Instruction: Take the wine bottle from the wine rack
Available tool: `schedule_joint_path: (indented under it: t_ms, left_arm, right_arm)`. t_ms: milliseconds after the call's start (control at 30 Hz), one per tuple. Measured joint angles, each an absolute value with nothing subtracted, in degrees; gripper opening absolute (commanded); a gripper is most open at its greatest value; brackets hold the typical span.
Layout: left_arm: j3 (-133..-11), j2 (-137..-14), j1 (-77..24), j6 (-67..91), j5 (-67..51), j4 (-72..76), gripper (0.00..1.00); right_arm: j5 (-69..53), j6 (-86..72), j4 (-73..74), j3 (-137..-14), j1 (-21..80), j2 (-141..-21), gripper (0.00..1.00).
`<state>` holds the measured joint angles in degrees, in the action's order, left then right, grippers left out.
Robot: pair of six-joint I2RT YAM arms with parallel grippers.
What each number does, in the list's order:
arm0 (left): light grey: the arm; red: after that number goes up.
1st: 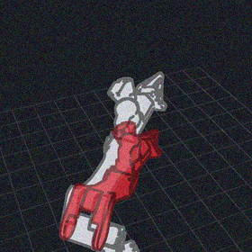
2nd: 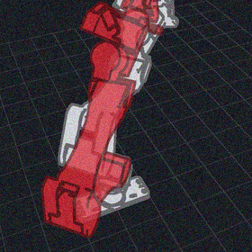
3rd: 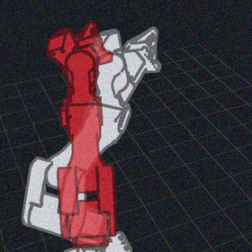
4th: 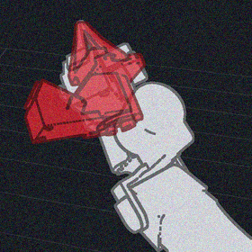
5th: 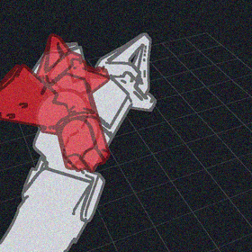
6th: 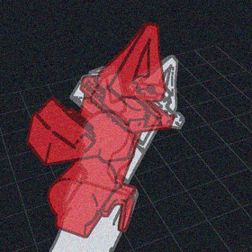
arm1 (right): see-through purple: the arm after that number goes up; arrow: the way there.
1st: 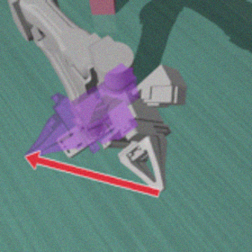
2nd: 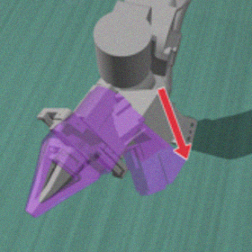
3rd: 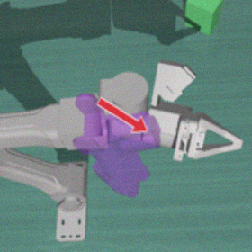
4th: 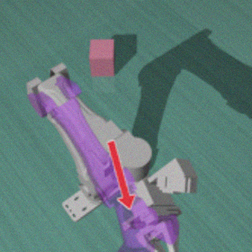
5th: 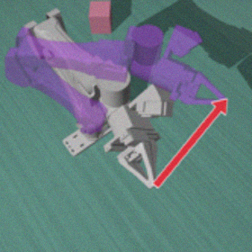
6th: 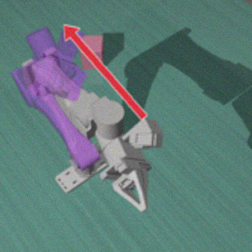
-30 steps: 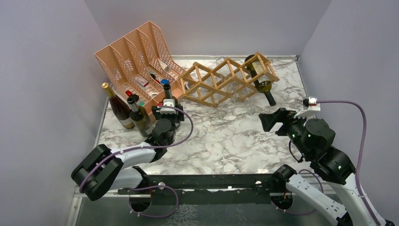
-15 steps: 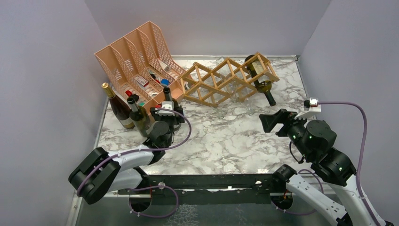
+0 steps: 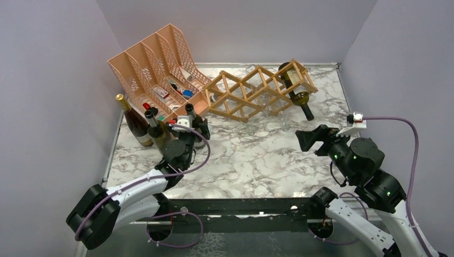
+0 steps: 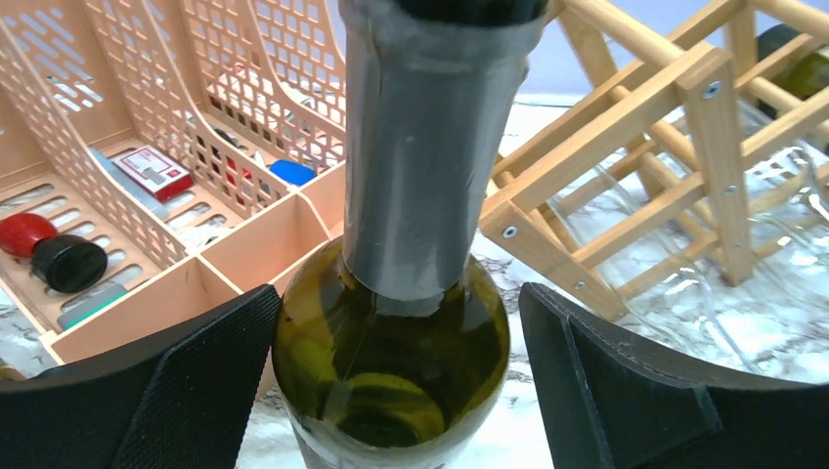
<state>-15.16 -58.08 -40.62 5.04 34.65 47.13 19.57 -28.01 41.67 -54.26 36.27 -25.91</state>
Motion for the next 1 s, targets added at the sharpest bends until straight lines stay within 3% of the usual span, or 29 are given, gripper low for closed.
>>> schedule_joint_path:
  t_ms: [400,667,1000]
  left_arm:
    - [-23.2,-40.6,-40.6,8.8,25.1,27.9,0.99]
    - [-29.7,-31.4,-40.6,7.6,12.4,18.6,0.99]
    - [-47.5,-43.0,-40.6,-0.1,-6.2,13.0,0.99]
  right_arm:
    - [19.1,-27.4,41.7,-54.3,36.3,-26.4,1.0]
    - [18.3,-27.4,41.6,-54.3,36.3,-28.3,1.0]
    - [14.9,-27.7,38.2,-52.7,36.3,-33.5,1.0]
